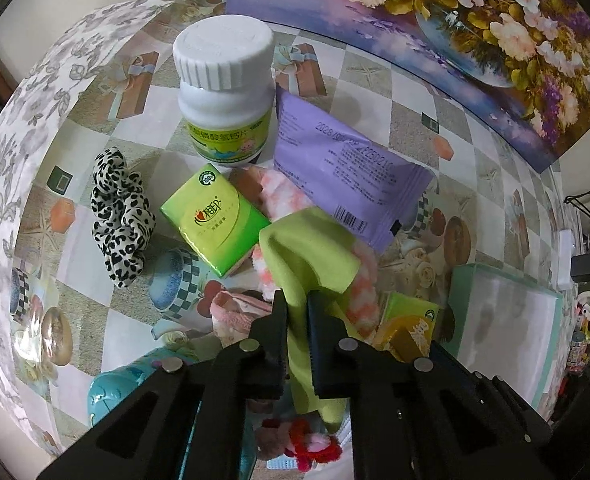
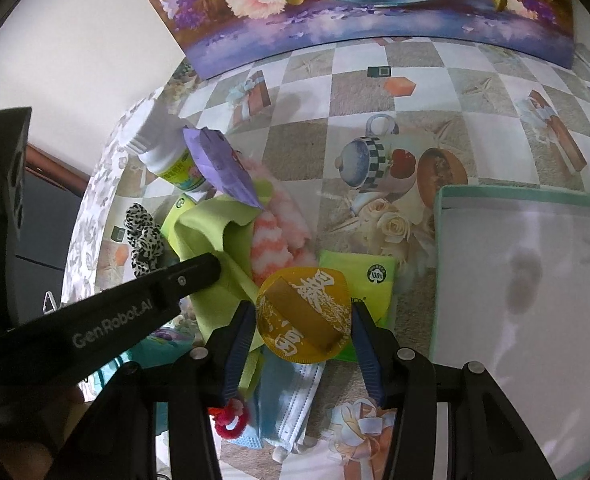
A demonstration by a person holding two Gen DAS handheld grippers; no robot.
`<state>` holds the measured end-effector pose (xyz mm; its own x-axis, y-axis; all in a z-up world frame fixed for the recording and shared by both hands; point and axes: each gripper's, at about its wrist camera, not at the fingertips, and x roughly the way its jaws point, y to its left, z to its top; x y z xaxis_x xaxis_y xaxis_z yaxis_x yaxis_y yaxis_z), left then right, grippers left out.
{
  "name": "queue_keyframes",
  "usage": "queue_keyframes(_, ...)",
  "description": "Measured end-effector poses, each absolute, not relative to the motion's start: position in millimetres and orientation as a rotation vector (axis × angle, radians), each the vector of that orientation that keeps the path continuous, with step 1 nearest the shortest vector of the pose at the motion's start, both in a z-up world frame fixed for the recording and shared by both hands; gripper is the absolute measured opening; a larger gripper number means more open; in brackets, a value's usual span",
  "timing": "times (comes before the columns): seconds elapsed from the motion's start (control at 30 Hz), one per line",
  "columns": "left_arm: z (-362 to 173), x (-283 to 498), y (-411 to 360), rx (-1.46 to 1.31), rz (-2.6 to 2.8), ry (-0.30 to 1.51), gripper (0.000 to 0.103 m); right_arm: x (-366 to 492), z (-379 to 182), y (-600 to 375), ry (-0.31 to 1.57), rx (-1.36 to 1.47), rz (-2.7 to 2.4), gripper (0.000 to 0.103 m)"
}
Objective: Organize soft objects
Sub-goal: 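Close the left tool on the yellow-green cloth while the right tool grips the yellow packet, then carry the cloth and packet over the white tray with both tools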
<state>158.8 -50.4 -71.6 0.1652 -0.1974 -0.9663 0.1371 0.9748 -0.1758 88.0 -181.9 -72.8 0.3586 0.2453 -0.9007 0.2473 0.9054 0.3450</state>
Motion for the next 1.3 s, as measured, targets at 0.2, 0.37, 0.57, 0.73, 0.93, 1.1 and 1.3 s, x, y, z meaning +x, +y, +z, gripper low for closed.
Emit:
queue_keyframes(0.2, -64.9, 156.7, -49.7, -0.053, -0.245, 1.369, 0.008, 87.4, -71.8, -182.6, 1.214, 0.471, -0.004, 0.052)
queue_keyframes(0.37, -54.6, 154.3, -46.4, -0.062, -0.256, 1.348, 0.007, 86.2, -65.9, -182.5, 1.202, 0.459, -0.004, 0.052)
queue_keyframes(0.57, -29.8, 151.2, -39.7, -0.087, -0.272, 1.287, 0.007, 83.8, -50.5, -182.3, 1.171, 0.440, -0.004, 0.052)
queue_keyframes(0.73, -8.8, 148.2, -33.0, -0.111, -0.285, 1.232, 0.007, 79.7, -33.1, -180.9, 1.135, 0.418, -0.007, 0.052)
queue_keyframes(0.93, 18.0, 143.3, -26.6, -0.141, -0.299, 1.160, 0.007, 75.2, -11.7, -180.0, 1.085, 0.398, -0.008, 0.051)
queue_keyframes(1.1, 51.9, 133.0, -20.2, -0.158, -0.322, 1.065, 0.007, 68.1, 11.7, -182.8, 1.025, 0.392, -0.010, 0.051)
queue_keyframes(1.3, 85.2, 118.2, -21.4, -0.156, -0.354, 0.972, 0.007, 55.8, 42.5, -189.5, 0.948, 0.379, -0.030, 0.051)
